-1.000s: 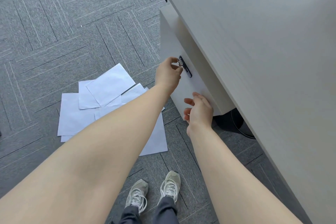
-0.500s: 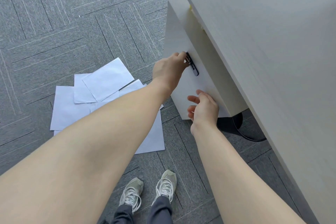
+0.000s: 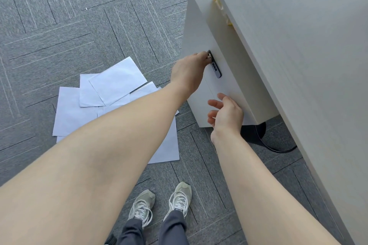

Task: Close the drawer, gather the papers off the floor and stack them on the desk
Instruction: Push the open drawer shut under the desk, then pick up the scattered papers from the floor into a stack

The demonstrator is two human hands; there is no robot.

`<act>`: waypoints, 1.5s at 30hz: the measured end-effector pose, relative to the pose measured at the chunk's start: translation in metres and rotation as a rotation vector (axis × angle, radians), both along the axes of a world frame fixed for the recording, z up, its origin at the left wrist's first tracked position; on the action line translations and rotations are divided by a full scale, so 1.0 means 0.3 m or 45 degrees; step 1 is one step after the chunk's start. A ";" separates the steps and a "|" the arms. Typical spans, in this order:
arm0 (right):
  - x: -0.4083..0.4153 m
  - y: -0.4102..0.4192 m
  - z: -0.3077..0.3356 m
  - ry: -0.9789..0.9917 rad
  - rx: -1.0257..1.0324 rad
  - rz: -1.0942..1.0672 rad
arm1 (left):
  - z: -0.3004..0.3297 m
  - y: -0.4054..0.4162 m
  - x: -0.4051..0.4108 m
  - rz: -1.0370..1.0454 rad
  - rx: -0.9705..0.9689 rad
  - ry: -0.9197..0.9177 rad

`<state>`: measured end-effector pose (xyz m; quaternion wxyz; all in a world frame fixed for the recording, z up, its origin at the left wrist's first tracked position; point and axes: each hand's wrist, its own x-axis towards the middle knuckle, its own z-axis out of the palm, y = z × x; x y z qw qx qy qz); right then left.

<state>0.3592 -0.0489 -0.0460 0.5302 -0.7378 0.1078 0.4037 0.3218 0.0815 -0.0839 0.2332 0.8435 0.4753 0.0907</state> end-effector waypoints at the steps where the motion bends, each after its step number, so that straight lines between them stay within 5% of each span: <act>1: 0.001 0.000 0.000 0.004 0.001 -0.001 | -0.002 0.001 -0.001 0.018 -0.064 -0.063; 11: -0.004 -0.004 0.012 0.036 0.016 0.045 | -0.018 -0.006 0.002 0.193 -0.445 -0.248; 20: -0.075 0.015 0.048 0.039 0.058 0.249 | 0.038 -0.070 -0.133 0.274 -0.367 -0.229; 34: -0.552 0.066 0.044 0.040 0.071 0.903 | -0.037 -0.217 -0.875 0.808 -0.436 -0.337; 45: -0.950 0.058 -0.329 -0.045 -0.006 1.215 | -0.349 -0.349 -1.384 1.224 -0.633 -0.462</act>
